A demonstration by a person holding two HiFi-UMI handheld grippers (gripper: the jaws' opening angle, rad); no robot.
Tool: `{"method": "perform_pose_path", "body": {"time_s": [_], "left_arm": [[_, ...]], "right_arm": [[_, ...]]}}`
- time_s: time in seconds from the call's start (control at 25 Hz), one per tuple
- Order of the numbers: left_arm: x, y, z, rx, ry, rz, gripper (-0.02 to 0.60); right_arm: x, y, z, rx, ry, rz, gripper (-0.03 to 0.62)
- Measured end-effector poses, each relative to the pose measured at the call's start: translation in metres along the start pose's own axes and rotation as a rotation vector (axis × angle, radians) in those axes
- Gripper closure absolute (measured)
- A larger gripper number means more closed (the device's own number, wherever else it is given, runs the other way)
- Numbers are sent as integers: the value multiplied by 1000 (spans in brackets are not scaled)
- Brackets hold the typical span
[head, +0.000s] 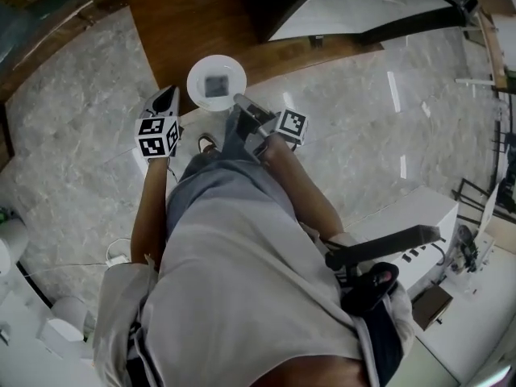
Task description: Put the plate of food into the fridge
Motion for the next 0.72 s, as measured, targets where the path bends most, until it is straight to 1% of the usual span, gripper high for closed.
{"method": "perform_pose_path", "body": {"time_s": [0.16,0.28,0.36,0.52,0.6,0.72], "left_arm": [[8,-33,-4,-84,-18,-92,563],[11,-66,-14,-147,-16,-143,563],[15,-89,-23,-179,-14,-154,563],[29,-135,-41,-216,4,-153,563],[41,-154,-46,-245,-8,-160,563],[66,-195,-60,-287,-36,-171,563]], "right_arm": [[-3,15,31,37,-43,-6,571],[6,27,61,55,-78,-4,571],[18,33,83,64,-94,-7,571],[51,41,122,69,-115,17,571],[65,45,133,73,-125,22,571],[100,56,154,93,-135,23,571]]}}
Point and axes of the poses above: the fingertips, and each gripper's own axes: z backward along the fingers, y to its left, x out of its top, the point moved 3 cm from there along z, backward along the fingers, and after that the axes turned 2 degrees about x, right-handed, at the moved point
